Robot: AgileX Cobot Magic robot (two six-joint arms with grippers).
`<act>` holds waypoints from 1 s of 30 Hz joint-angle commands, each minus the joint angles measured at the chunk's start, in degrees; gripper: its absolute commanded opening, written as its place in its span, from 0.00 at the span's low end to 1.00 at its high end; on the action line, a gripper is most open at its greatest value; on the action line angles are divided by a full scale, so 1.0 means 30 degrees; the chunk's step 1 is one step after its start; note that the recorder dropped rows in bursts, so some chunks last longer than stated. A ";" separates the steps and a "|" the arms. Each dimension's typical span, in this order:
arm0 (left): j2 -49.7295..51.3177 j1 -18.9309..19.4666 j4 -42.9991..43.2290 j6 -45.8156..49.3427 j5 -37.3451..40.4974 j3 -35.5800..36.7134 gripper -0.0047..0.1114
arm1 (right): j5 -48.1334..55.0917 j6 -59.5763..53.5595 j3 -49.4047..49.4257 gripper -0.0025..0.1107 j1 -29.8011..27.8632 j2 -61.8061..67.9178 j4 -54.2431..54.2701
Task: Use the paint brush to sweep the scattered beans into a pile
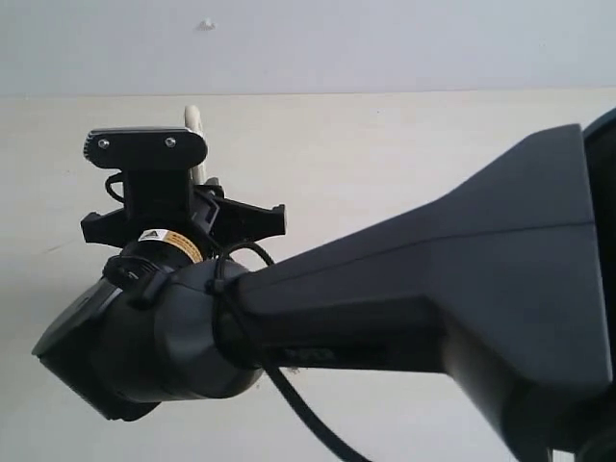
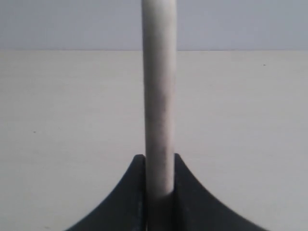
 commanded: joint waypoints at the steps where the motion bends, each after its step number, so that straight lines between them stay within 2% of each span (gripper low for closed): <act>1: -0.0031 -0.0115 -0.0159 0.0043 -0.0034 0.0064 0.04 | 0.1514 0.0222 -0.0080 0.02 -0.0113 -0.1061 -0.1108; 5: -0.0031 -0.0115 -0.0159 0.0043 -0.0034 0.0064 0.04 | 0.3347 0.0520 -0.0080 0.02 -0.0113 -0.1760 -0.2320; 7: -0.0031 -0.0115 -0.0159 0.0043 -0.0034 0.0064 0.04 | 0.5361 0.0872 -0.0080 0.02 -0.0244 -0.1935 -0.3291; 10: -0.0031 -0.0115 -0.0159 0.0043 -0.0034 0.0064 0.04 | 0.7347 0.3121 -0.0080 0.02 -0.0478 -0.1852 -0.5576; 15: -0.0031 -0.0115 -0.0159 0.0043 -0.0034 0.0064 0.04 | 0.6616 0.6128 -0.0080 0.02 -0.0785 -0.1391 -0.8977; 22: -0.0031 -0.0115 -0.0159 0.0043 -0.0034 0.0064 0.04 | 0.5853 1.0524 -0.0080 0.02 -0.0785 0.0486 -1.1217; 25: -0.0031 -0.0115 -0.0159 0.0043 -0.0034 0.0064 0.04 | 0.4770 1.0781 -0.0080 0.02 -0.0785 0.1233 -1.1048; 30: -0.0031 -0.0115 -0.0159 0.0043 -0.0034 0.0064 0.04 | 0.4318 1.0224 -0.0080 0.02 -0.0875 0.1368 -0.8833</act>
